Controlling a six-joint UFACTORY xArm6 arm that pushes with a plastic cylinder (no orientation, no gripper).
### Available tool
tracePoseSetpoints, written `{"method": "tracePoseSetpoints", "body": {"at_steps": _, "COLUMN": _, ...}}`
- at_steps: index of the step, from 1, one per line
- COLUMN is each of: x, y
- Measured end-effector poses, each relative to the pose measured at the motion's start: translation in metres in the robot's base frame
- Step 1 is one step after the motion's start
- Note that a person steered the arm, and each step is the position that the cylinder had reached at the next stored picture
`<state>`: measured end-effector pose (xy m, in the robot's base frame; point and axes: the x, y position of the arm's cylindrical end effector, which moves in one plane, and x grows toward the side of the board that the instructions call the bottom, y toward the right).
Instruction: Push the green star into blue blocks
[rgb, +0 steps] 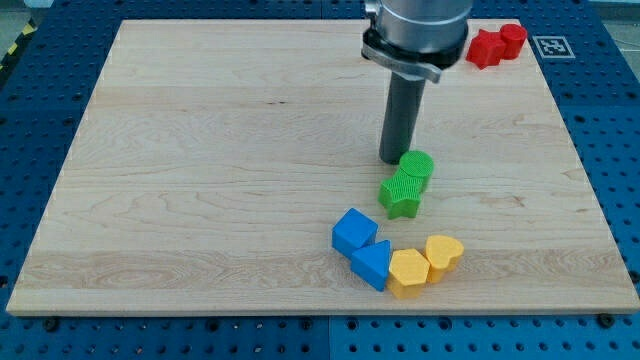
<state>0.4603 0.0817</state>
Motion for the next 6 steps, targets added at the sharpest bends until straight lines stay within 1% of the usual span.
{"method": "tracePoseSetpoints", "body": {"at_steps": 1, "x": 0.002, "y": 0.000}}
{"method": "tracePoseSetpoints", "body": {"at_steps": 2, "x": -0.021, "y": 0.001}}
{"method": "tracePoseSetpoints", "body": {"at_steps": 3, "x": -0.029, "y": 0.009}}
{"method": "tracePoseSetpoints", "body": {"at_steps": 4, "x": -0.023, "y": 0.023}}
{"method": "tracePoseSetpoints", "body": {"at_steps": 6, "x": 0.035, "y": 0.021}}
